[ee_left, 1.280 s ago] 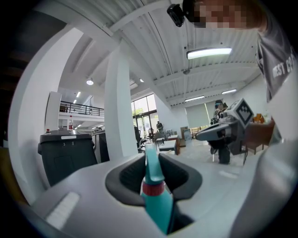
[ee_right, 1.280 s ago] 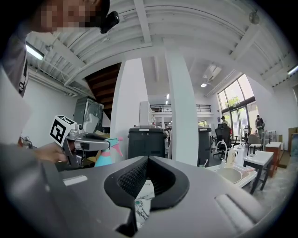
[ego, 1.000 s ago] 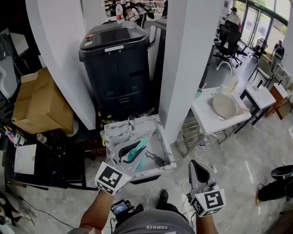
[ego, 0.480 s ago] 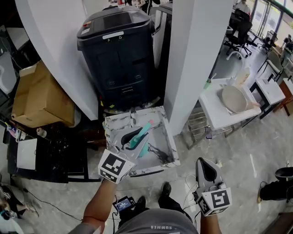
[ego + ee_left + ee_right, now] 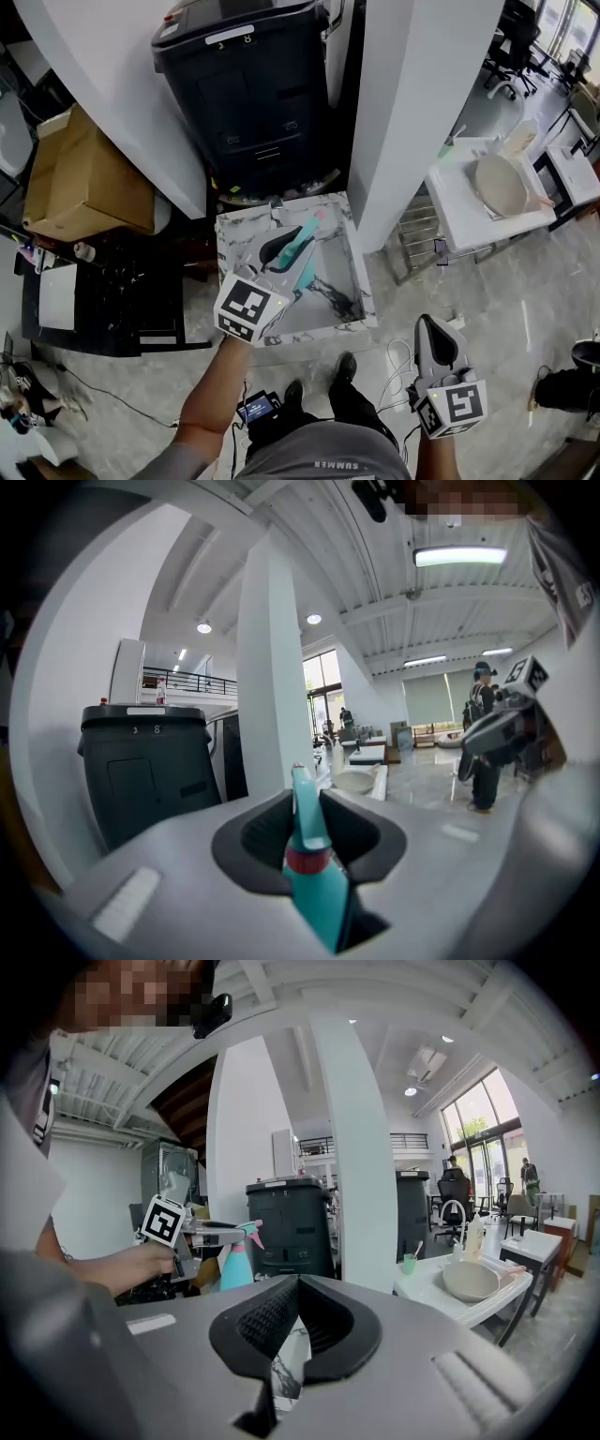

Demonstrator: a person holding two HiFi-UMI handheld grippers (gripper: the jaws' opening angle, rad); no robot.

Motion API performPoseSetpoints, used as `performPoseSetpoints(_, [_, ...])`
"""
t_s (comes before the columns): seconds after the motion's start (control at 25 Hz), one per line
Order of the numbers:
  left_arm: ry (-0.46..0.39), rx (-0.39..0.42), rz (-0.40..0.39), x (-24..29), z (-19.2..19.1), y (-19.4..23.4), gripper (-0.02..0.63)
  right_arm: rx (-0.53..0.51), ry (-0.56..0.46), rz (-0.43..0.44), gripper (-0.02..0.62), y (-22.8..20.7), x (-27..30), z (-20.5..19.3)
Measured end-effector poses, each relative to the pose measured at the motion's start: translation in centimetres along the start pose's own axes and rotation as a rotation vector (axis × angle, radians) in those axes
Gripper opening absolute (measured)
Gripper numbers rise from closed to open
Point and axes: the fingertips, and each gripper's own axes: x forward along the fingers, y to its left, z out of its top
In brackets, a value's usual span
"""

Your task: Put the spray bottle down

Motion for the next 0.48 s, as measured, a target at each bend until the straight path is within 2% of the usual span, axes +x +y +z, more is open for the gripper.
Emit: performPoseSetpoints(0.48, [0.033,-0.033,0.059,6.2,-4.7,2.8,0.083,0.022,0.073,-0.004,0.002,-3.7,2.8,-4.0])
